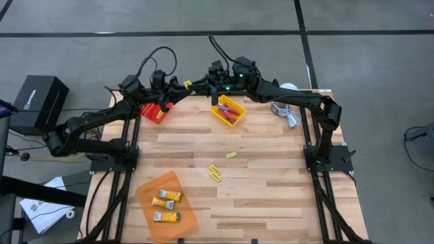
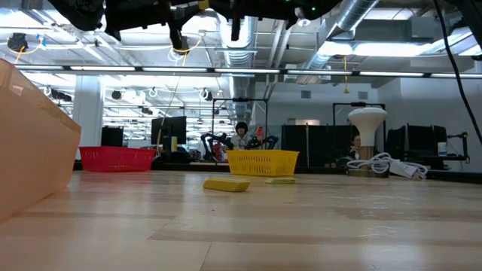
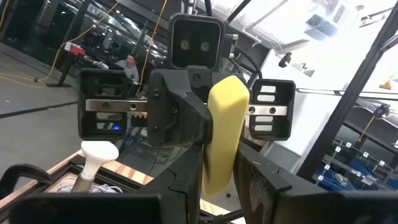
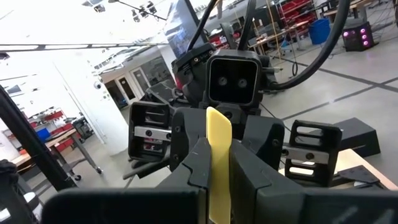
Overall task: Pick & Place School Supplies
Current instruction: Put the yellow eraser into the red bin
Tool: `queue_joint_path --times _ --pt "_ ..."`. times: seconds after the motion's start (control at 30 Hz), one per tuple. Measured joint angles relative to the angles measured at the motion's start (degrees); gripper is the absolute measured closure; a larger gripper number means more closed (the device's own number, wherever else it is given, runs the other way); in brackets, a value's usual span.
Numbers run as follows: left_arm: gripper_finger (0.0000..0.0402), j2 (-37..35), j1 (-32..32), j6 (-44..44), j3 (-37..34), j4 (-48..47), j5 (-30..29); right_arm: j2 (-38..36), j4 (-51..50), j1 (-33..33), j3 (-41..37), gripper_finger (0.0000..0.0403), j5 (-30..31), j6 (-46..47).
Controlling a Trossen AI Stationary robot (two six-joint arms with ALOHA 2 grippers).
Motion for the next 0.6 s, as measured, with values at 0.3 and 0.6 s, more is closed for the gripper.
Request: queue_joint_path --times 0.3,0.6 --pt "0.0378 0.08 -0.07 4.82 0.04 -2.19 -1.83 0.09 0.04 -0.46 -0.11 0.0382 -0.82 0.0" --pt "0.0378 0.1 -0.01 5.92 0.04 -2.89 -4.07 0.09 0.04 -1.08 -0.11 0.0382 -1.11 0.18"
